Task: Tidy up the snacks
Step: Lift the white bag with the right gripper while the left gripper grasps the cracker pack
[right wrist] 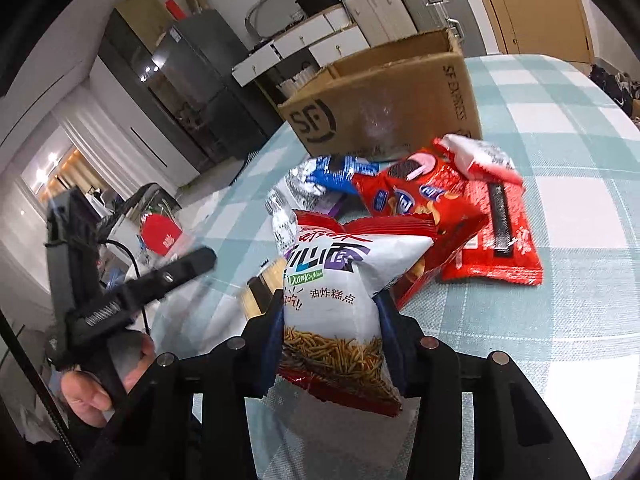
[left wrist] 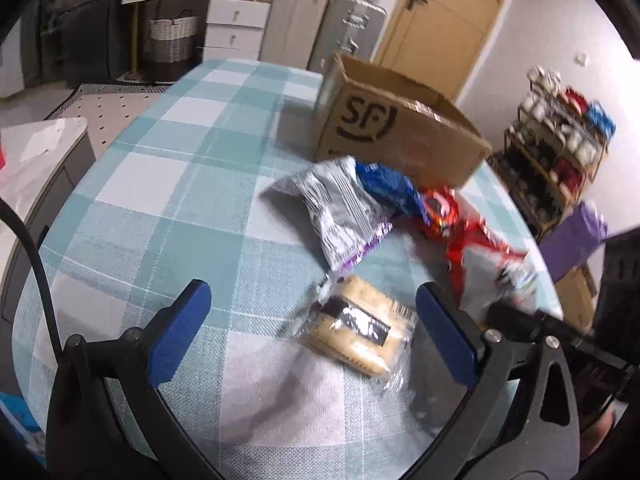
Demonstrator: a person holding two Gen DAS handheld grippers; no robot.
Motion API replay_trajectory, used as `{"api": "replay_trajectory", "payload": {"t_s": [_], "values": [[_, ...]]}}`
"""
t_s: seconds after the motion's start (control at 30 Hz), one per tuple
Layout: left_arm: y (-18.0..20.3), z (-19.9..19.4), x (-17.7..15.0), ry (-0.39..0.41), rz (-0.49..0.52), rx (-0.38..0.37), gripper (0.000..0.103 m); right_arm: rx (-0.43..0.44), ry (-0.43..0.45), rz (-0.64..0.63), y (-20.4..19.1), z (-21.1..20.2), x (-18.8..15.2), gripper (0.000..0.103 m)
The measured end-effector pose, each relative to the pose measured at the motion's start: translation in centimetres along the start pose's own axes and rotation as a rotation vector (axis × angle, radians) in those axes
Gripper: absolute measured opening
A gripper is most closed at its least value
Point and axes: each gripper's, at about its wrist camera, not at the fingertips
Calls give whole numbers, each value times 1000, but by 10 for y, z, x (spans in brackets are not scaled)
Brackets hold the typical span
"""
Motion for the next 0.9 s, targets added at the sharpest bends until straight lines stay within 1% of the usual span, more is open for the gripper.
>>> {"api": "replay_trajectory", "payload": {"t_s": [0.07, 0.17, 0.2, 0.23, 0.33, 0.43, 0.5, 0.57, 0.6, 0.7, 0.77, 0.83, 0.9], "values": [[7, 6, -3, -18, 36, 1, 102, 10, 23, 12, 3, -9, 2, 44], [15, 20, -6, -79, 90, 6, 102, 15, 55, 27, 10, -23, 4, 44], [18, 27, -6, -122, 96, -24, 102, 13, 62, 31, 11, -26, 5, 44], [20, 31, -7, -145, 100, -53, 102, 15, 67, 36, 12, -28, 5, 44], [26, 33, -8, -141, 132, -63, 102, 26, 77, 51, 16, -32, 7, 44], [35, 38, -10, -154, 207, -30, 102, 30, 79, 50, 16, -34, 8, 44], [39, 43, -11, -179, 223, -55, 102, 35, 79, 47, 15, -36, 8, 44], [46, 45, -14, -177, 248, -58, 102, 44, 82, 54, 16, -35, 8, 44], [50, 47, -15, -184, 269, -59, 102, 48, 83, 58, 16, -36, 9, 44], [64, 52, -21, -181, 384, -11, 102, 59, 87, 66, 17, -36, 8, 44], [68, 54, -21, -178, 406, 9, 102, 63, 88, 69, 18, -37, 8, 44], [70, 57, -20, -174, 404, 8, 102, 66, 91, 76, 20, -37, 8, 44], [72, 59, -19, -170, 413, 23, 102, 68, 92, 82, 21, -38, 9, 44]]}}
Point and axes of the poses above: each gripper's, at about its wrist camera, not at the fingertips, and z roughly the way its jaws point, y to its right, x to its top, and after that the axes turned 6 degrees about x, right-handed
